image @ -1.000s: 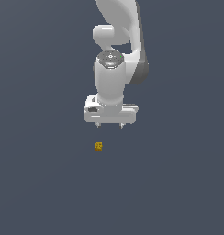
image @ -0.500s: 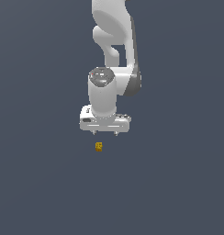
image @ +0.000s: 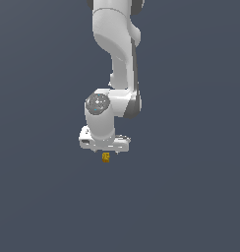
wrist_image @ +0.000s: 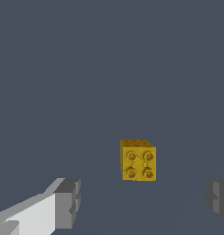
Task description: Pick up the object and move it to a goal position.
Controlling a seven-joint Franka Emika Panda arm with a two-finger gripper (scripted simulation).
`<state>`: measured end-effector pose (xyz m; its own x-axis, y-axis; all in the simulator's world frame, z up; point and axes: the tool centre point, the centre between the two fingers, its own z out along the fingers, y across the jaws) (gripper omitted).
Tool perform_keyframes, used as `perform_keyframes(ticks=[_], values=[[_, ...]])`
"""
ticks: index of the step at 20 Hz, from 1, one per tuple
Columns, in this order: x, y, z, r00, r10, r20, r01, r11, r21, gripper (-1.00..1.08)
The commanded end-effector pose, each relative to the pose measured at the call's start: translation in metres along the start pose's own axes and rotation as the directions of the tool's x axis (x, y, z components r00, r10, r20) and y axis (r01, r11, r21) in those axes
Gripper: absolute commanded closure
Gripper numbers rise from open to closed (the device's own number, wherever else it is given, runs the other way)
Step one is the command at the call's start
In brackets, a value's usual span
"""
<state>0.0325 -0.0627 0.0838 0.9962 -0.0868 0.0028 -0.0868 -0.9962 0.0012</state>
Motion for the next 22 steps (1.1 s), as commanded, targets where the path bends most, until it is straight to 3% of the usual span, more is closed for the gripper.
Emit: perform_keyframes(ticks=[1, 10, 22], values=[[0.002, 0.004, 0.007, 1.0, 0.004, 0.001, -0.004, 1.0, 0.001, -0.92], [0.002, 0.006, 0.016, 1.0, 0.007, 0.003, -0.007, 1.0, 0.001, -0.92], [0.002, 0.006, 0.061, 1.0, 0.007, 0.003, -0.007, 1.0, 0.001, -0.92]])
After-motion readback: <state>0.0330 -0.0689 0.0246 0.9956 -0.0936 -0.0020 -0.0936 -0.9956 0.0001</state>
